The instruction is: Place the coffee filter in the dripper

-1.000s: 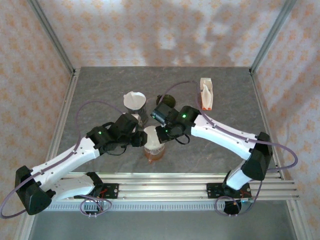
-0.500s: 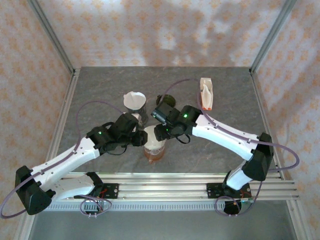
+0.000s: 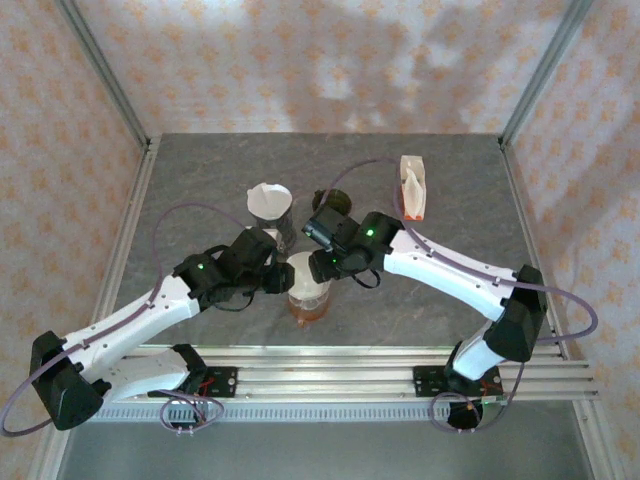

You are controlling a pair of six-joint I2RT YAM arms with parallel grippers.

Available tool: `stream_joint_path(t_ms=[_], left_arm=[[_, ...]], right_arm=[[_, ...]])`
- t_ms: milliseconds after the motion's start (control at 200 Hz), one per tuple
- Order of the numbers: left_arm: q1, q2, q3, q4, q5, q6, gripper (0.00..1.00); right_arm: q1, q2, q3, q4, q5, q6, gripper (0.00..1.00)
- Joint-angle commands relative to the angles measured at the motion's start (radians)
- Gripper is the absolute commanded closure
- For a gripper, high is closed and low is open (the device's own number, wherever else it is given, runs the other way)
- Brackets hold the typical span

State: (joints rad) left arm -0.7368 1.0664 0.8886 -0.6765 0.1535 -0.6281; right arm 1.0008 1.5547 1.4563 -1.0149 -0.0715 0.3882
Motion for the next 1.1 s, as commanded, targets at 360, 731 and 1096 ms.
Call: stream_joint_path(t_ms=[360, 731, 1096], left_arm=[[0.005, -0.017, -0.018, 0.009, -0.003, -0.004, 0.57], [0.005, -0.013, -0.018, 0.014, -0.005, -0.002, 0.56], [0.005, -0.01, -0.02, 0.017, -0.004, -0.002, 0.55]], right_arm=[[0.002, -0.027, 0.035, 0.018, 0.057, 0.008, 0.35], [-0.006, 0.09, 0.059, 0.042, -0.052, 0.019, 0.25], [-0.009, 0.138, 0.043, 0.022, -0.037, -0.002, 0.25]])
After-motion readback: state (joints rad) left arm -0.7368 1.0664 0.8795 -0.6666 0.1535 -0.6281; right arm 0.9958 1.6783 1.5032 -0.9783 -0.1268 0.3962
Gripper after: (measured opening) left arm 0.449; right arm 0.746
